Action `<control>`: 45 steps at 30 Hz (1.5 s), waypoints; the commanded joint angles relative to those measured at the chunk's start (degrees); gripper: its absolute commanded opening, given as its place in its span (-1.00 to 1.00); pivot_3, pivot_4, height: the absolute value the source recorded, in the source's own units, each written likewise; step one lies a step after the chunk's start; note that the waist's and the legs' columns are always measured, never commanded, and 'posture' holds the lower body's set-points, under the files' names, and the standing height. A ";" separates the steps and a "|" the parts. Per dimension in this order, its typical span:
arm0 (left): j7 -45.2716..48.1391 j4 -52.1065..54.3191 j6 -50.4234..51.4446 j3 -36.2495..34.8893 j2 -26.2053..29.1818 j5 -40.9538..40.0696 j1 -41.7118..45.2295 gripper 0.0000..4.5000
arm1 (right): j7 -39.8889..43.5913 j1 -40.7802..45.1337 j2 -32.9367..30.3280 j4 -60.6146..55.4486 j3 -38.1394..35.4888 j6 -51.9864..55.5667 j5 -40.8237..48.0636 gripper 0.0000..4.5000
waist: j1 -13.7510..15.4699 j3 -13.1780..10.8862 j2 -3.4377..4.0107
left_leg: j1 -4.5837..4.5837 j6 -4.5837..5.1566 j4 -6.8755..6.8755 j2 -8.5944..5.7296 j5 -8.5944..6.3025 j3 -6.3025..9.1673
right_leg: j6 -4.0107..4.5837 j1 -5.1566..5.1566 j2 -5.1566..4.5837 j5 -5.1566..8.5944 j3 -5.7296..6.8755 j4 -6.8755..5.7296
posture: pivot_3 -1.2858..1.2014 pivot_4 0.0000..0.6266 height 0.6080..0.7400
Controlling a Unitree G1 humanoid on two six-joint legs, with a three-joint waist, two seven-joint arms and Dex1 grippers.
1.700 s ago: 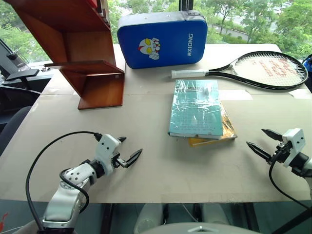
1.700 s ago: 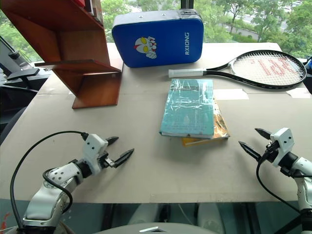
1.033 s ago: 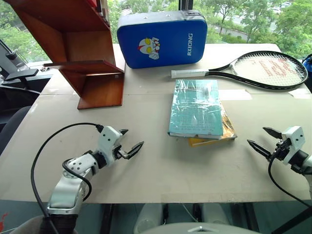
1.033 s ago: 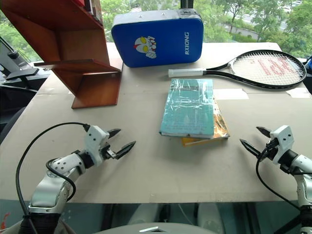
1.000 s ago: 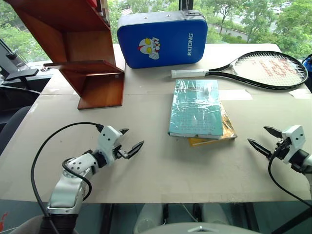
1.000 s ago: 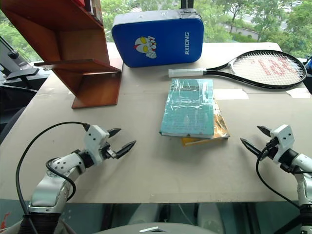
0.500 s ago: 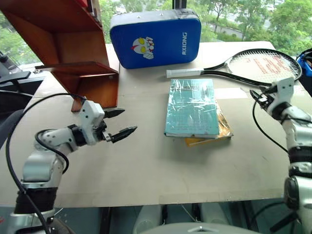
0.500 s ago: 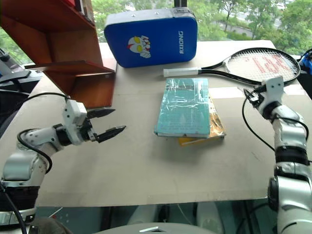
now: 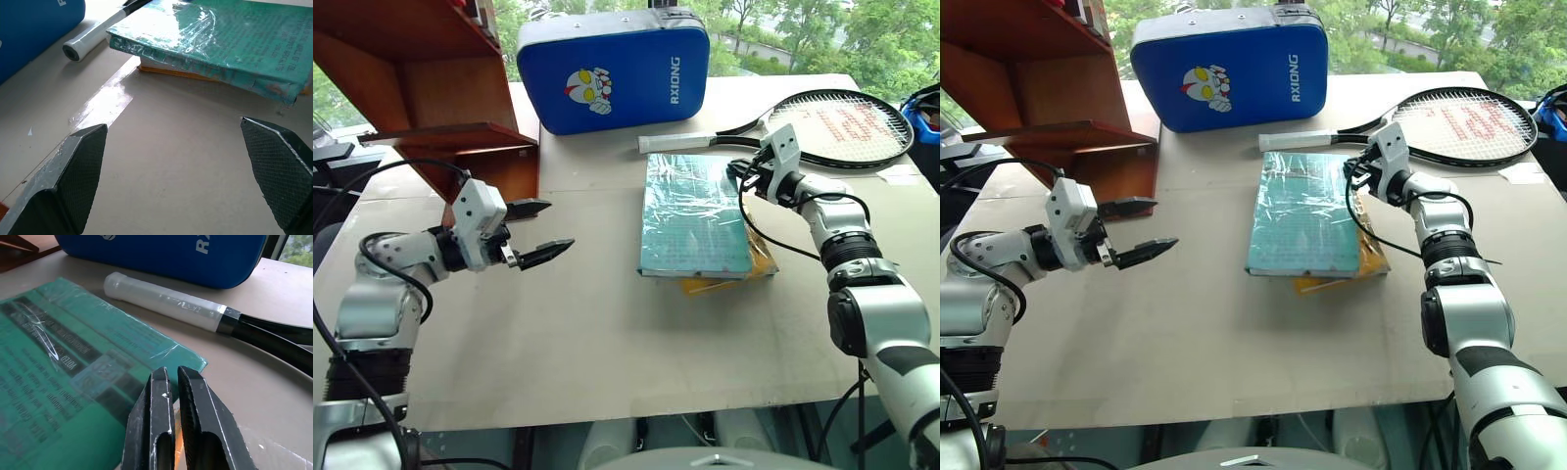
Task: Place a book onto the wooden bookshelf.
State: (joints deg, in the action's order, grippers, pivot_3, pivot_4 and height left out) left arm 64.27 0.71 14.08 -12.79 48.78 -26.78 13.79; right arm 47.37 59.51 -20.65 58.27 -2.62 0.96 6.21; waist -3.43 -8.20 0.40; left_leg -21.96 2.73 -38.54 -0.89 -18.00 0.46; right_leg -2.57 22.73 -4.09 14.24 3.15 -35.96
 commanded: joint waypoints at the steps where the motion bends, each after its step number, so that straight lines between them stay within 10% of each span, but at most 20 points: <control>1: -1.08 3.44 0.47 -2.27 0.04 -1.39 -1.13 1.00 | 2.99 0.35 0.59 -2.03 0.81 0.31 0.09 -0.94 | -0.14 0.00 0.01 | 0.02 -0.01 -0.01 0.01 0.00 0.00 | 0.00 0.00 -0.01 0.00 -0.01 -0.03 | 0.03 -0.52 1.00; 15: -1.37 4.24 1.13 -2.66 -0.22 -3.17 -1.98 1.00 | -17.40 5.49 -2.94 7.78 -2.77 -5.08 -2.95 -0.94 | 0.19 -0.01 0.01 | 0.08 -0.04 -0.47 -0.02 0.02 0.01 | 0.01 0.03 -0.06 0.00 -0.37 -0.65 | 0.03 -0.52 1.00; 34: -2.11 5.16 1.32 -1.98 -1.14 -2.53 -3.53 1.00 | -1.62 0.17 2.39 0.05 -1.73 -3.12 -0.55 -0.94 | -0.11 -0.02 0.02 | 0.10 -0.04 -0.50 0.00 0.02 0.00 | 0.01 0.04 -0.06 0.00 -0.54 -0.70 | 0.03 -0.52 1.00; 40: -15.08 7.58 15.57 0.65 -6.65 -3.81 -2.65 1.00 | 1.99 -3.47 -2.60 -7.39 -2.91 -3.26 1.88 -0.94 | 0.90 -0.01 0.01 | 0.10 -0.04 -0.55 -0.03 0.01 0.02 | 0.01 0.03 -0.09 0.00 -0.59 -0.71 | 0.03 -0.52 1.00; 45: -22.64 12.44 31.79 3.98 -13.16 -9.74 -0.48 1.00 | 13.51 -20.29 -10.07 -40.88 -2.23 14.75 12.19 -0.07 | 1.83 -0.01 0.00 | -0.02 -0.03 -0.63 -0.01 0.01 0.22 | 0.00 0.04 -0.11 0.00 -0.78 -0.79 | 0.03 -0.52 1.00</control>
State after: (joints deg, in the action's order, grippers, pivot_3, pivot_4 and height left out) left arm 43.30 8.96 41.31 -8.46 36.73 -32.09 12.09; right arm 58.75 40.70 -29.12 27.33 -4.16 10.81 14.52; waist -1.61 -8.20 0.39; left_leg -22.02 2.70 -39.17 -0.89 -17.99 0.69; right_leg -2.57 22.77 -4.20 14.24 2.34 -36.72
